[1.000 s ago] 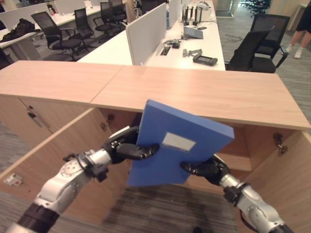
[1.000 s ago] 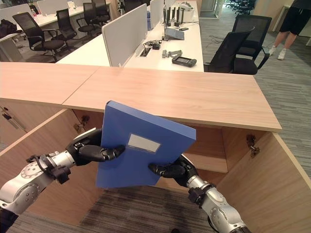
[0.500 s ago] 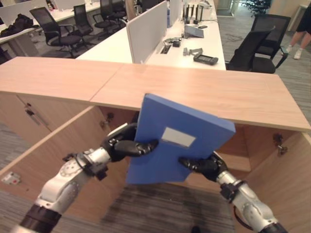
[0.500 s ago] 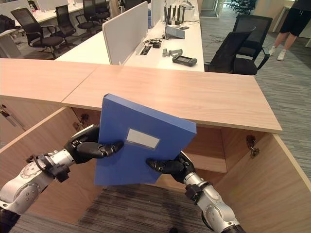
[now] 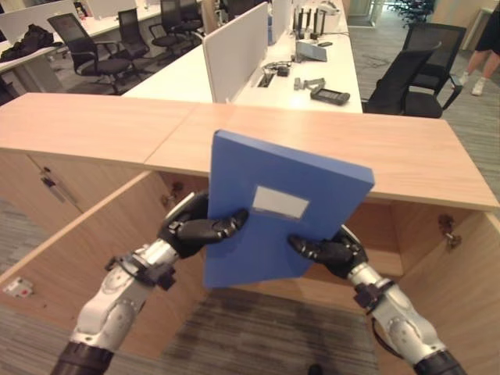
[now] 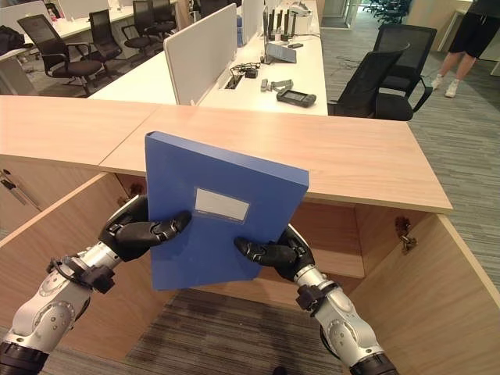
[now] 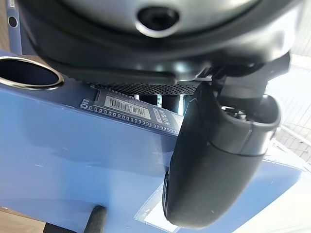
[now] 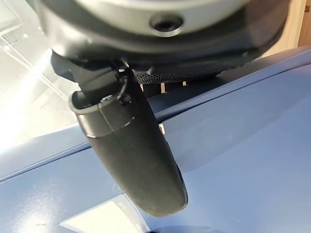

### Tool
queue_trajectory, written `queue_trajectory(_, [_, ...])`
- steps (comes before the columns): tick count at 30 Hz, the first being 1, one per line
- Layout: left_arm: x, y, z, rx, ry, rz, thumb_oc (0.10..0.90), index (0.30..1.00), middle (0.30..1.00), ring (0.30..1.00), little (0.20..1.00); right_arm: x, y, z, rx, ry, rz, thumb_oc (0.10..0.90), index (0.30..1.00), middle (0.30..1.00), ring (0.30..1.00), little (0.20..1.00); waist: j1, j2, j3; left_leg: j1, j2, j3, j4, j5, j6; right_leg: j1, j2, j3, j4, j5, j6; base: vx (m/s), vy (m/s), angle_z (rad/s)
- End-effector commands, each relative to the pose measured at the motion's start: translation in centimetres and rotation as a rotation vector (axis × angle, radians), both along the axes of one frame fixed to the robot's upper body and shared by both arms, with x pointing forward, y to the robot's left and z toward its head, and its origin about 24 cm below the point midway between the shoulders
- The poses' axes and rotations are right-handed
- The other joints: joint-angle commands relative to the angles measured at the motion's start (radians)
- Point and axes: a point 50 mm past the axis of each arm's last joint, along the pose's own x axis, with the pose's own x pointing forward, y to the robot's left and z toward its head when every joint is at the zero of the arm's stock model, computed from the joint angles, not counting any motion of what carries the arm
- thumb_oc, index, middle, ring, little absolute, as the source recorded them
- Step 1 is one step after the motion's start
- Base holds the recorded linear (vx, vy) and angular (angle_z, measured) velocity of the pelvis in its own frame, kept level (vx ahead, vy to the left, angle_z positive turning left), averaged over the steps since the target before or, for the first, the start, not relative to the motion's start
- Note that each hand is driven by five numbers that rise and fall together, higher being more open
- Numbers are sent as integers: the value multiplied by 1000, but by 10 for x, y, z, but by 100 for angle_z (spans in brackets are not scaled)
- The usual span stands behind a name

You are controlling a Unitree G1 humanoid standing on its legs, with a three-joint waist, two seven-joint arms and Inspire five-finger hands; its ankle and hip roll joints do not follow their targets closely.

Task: Put the empty folder in the office cabinet

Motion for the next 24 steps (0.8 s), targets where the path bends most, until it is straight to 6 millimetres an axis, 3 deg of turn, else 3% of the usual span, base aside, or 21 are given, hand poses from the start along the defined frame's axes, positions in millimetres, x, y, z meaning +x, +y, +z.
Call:
queue_trajectory(1, [-1, -64, 55, -183, -302, -325, 400, 300, 300, 300, 300, 3, 83, 122, 410, -512, 348, 400, 300, 300, 300, 300, -23, -8, -36, -13, -30, -38, -7, -30, 23, 100, -19, 38, 69, -198, 81, 0, 0, 0])
queue_trajectory(6, [-2, -58, 53, -186, -302, -290, 400, 300, 300, 300, 300, 2, 81, 117, 382, -492, 356, 400, 300, 300, 300, 300, -22, -8, -37, -13, -31, -38, -7, -30, 23, 102, -17, 38, 69, -200, 81, 0, 0, 0])
queue_trajectory(7, [-3, -53, 52, -178, -312, -259, 681, 721, 721, 721, 721, 2, 79, 112, 362, -476, 354, 400, 300, 300, 300, 300, -20, -9, -37, -14, -31, -39, -7, -30, 23, 101, -17, 37, 69, -200, 81, 0, 0, 0])
queue_trajectory(8, [-3, -50, 52, -163, -318, -231, 800, 900, 900, 900, 900, 1, 76, 109, 338, -469, 346, 400, 300, 300, 300, 300, -19, -10, -37, -15, -31, -39, -7, -30, 22, 102, -17, 37, 69, -201, 81, 0, 0, 0])
queue_trajectory(10, [-2, -40, 52, -88, -341, -164, 800, 900, 900, 900, 900, 1, 70, 98, 277, -434, 333, 400, 300, 300, 300, 300, -17, -10, -36, -15, -31, -39, -7, -30, 21, 102, -17, 35, 69, -201, 80, 0, 0, 0])
queue_trajectory(11, [-2, -25, 50, 40, -371, -79, 800, 900, 900, 900, 900, 1, 60, 82, 212, -375, 298, 400, 300, 300, 300, 300, -14, -11, -36, -15, -30, -39, -7, -31, 19, 103, -19, 32, 69, -202, 81, 0, 0, 0])
queue_trajectory(12, [-2, -25, 49, 40, -371, -79, 800, 900, 900, 900, 900, 1, 60, 82, 212, -374, 298, 400, 300, 300, 300, 300, -15, -11, -37, -15, -30, -39, -7, -31, 19, 103, -19, 32, 69, -202, 81, 0, 0, 0])
queue_trajectory(15, [-5, 1, 37, 267, -382, 69, 800, 900, 900, 900, 900, -1, 42, 48, 141, -241, 222, 400, 300, 300, 300, 300, -10, -13, -36, -16, -30, -40, -7, -30, 17, 103, -19, 27, 69, -202, 81, 14, -3, 0])
queue_trajectory(16, [-14, 23, 16, 456, -318, 158, 800, 900, 900, 900, 900, -8, 22, 17, 66, -120, 140, 400, 300, 300, 300, 300, -7, -14, -32, -18, -30, -42, -7, -30, 15, 102, -21, 22, 70, -203, 83, 36, -9, 1])
queue_trajectory(17, [-14, 23, 15, 457, -317, 159, 800, 900, 900, 900, 900, -8, 22, 16, 66, -119, 140, 400, 300, 300, 300, 300, -7, -14, -34, -18, -30, -42, -7, -30, 15, 102, -21, 21, 70, -203, 83, 35, -8, 3])
queue_trajectory(20, [-24, 36, -15, 472, -189, 223, 800, 900, 900, 900, 900, -17, 4, -9, 24, -18, 51, 400, 300, 300, 300, 300, -7, -13, -30, -21, -30, -42, -7, -30, 14, 102, -21, 16, 72, -206, 84, 0, 0, 0])
queue_trajectory(21, [-24, 35, -15, 472, -189, 223, 800, 900, 900, 900, 900, -17, 4, -9, 24, -17, 51, 400, 300, 300, 300, 300, -7, -13, -30, -21, -30, -43, -7, -30, 14, 102, -21, 16, 72, -206, 84, 0, 0, 0])
queue_trajectory(22, [-32, 41, -41, 452, -80, 273, 800, 900, 900, 900, 900, -24, -5, -27, 28, 63, -13, 400, 300, 300, 300, 300, -6, -12, -26, -24, -30, -45, -7, -29, 14, 99, -22, 12, 73, -206, 85, 0, 0, 0])
queue_trajectory(24, [-39, 44, -63, 449, 7, 315, 800, 900, 900, 900, 900, -30, -12, -45, 47, 147, -87, 400, 300, 300, 300, 300, -7, -11, -23, -27, -30, -46, -7, -28, 14, 95, -22, 10, 73, -205, 84, 0, 0, 0])
